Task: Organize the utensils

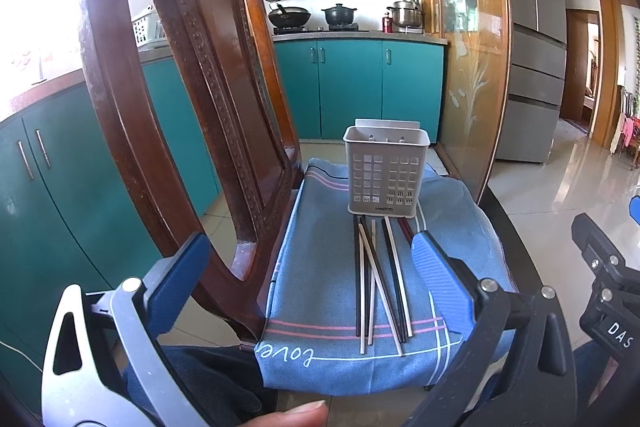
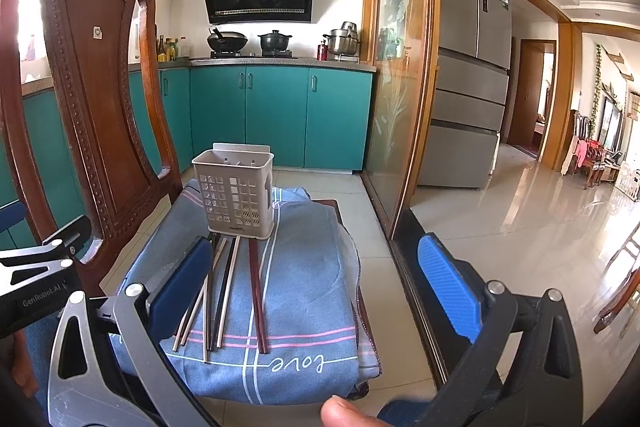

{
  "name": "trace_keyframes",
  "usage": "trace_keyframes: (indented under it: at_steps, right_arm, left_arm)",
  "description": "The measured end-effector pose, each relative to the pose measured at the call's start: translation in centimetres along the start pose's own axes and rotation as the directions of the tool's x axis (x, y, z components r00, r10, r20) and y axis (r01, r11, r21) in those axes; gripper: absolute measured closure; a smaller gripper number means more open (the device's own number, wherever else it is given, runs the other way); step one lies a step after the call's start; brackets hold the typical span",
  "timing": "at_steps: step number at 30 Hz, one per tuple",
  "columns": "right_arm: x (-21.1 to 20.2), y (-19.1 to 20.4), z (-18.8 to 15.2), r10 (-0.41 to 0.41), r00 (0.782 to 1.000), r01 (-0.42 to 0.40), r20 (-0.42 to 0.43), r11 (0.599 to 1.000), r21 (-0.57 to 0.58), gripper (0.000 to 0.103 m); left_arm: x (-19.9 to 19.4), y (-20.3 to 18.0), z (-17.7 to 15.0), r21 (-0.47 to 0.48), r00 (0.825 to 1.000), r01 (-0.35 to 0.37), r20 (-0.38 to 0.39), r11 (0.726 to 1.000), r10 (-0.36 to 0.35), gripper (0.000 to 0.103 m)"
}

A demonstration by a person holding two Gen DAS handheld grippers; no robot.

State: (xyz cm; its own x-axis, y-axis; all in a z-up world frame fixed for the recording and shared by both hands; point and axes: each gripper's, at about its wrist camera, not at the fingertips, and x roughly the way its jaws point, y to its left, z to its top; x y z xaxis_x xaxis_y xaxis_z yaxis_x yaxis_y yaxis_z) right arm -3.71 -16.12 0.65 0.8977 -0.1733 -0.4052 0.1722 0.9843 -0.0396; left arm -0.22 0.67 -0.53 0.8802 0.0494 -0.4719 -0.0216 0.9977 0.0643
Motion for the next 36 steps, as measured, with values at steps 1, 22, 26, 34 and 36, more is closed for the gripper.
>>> trace_keyframes:
  at_steps: [1, 22, 26, 34, 36]
  right_arm:
    - [0.1, -0.2, 0.0, 0.001, 1.000, -0.001, 0.000, 1.000, 0.007, 0.003]
    - [26.8, 4.2, -1.8, 0.221, 0.780, -0.314, -0.586, 0.948, -0.061, 0.047]
    - [30.5, 6.6, -3.8, 0.294, 0.697, -0.385, -0.654, 0.923, 0.005, 0.066]
    - [33.3, 6.7, -5.2, 0.273, 0.653, -0.334, -0.706, 0.941, 0.054, 0.087]
    - [33.2, 5.9, -5.2, 0.267, 0.654, -0.319, -0.707, 0.946, 0.062, 0.087]
  left_arm:
    - [0.1, -0.2, -0.1, 0.006, 1.000, -0.005, -0.006, 1.000, 0.005, 0.003]
    - [21.3, -6.3, 3.6, 0.229, 0.908, 0.234, -0.398, 0.945, -0.128, 0.067]
    - [25.4, -6.0, 4.2, 0.188, 0.900, 0.209, -0.420, 0.960, -0.114, 0.069]
    - [28.9, -5.7, 1.8, 0.165, 0.870, 0.210, -0.482, 0.964, -0.107, 0.069]
    - [30.0, -5.9, 0.9, 0.131, 0.841, 0.235, -0.524, 0.963, -0.134, 0.069]
